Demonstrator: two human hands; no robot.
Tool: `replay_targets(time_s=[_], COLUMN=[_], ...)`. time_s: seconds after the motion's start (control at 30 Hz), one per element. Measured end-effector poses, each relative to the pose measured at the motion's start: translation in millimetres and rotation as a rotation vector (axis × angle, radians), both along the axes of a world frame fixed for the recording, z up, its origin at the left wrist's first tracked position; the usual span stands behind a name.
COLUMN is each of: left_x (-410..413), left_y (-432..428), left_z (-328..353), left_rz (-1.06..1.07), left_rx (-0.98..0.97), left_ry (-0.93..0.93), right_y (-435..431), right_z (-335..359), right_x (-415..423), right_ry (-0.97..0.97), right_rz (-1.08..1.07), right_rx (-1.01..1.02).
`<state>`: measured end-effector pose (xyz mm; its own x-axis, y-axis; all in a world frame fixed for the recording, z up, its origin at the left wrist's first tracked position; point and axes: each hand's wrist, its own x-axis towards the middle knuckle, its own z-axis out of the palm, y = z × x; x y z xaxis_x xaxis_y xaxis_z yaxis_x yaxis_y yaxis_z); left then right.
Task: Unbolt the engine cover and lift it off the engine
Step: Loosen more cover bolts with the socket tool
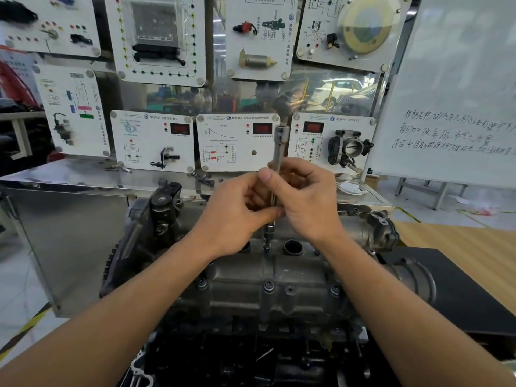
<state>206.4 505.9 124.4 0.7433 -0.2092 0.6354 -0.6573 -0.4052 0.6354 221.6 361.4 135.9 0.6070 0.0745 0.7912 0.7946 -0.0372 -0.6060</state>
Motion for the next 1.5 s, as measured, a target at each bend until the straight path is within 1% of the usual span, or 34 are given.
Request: replay_targets(time_s=[0.07,0.1,0.2,0.27,0.33,0.4,0.5,0.57,0.63,0.7,0.73,0.77,0.83,0.9,1.0,1.07,1.13,1.23,1.27,1.4,1.5], left_x=[0,0,-1,-2,-2,-2,-1,-1,-2,-5,-4,-4,-4,-4,-2,0,0,-2,-3,-4,-3], left_y=[2,2,4,5,4,1,0,1,3,5,7,7,6,1,-4,-2,2,7,7,1,0], left_z=[-1,-1,2,3,1,0,-1,-1,1,4,5,5,3,2,2,1,2,3,3,0,0], left_rz=[0.037,0.016,-0.175,-0.247,-0.214,-0.12,-0.026,-0.034,-0.128,-0.262,-0.292,-0.291,-0.223,-0.135,-0.067,-0.066,-0.129,-0.274,-0.286,-0.156,-0.082], left_rx=[0.019,0.035,0.091,0.144,0.142,0.109,0.06,0.083,0.127,0.136,0.129,0.124,0.104,0.06,0.05,0.078,0.092,0.113,0.113,0.047,0.02], left_ry=[0.014,0.038,0.178,0.223,0.18,0.125,0.089,0.078,0.096,0.171,0.2,0.203,0.159,0.118,0.101,0.108,0.143,0.194,0.191,0.143,0.127], right_y=[3,4,-1,-7,-10,-8,-3,-1,-2,-4,-5,-4,-2,-1,0,0,-3,-5,-4,-2,-1], right_z=[-5,-6,-9,-13,-14,-12,-13,-13,-14,-16,-18,-18,-17,-14,-14,-15,-16,-16,-17,-16,-16], right_x=[1,2,2,2,-1,-3,-5,-6,-6,-5,-4,-4,-7,-8,-8,-8,-8,-7,-7,-8,-9], right_ry=[-0.017,-0.027,-0.042,-0.034,-0.015,-0.004,-0.028,-0.037,-0.027,-0.02,-0.026,-0.039,-0.058,-0.027,-0.005,0.023,0.055,0.049,0.048,0.067,0.033], right_rz=[-0.012,-0.021,-0.054,-0.051,-0.003,0.024,-0.009,-0.02,-0.019,-0.029,-0.036,-0.044,-0.049,-0.02,-0.011,-0.009,0.019,0.062,0.067,0.088,0.074], right_rx=[0.032,0.025,-0.057,-0.113,-0.118,-0.071,-0.022,-0.031,-0.059,-0.104,-0.125,-0.137,-0.123,-0.038,0.05,0.095,0.128,0.051,0.01,-0.038,0.001])
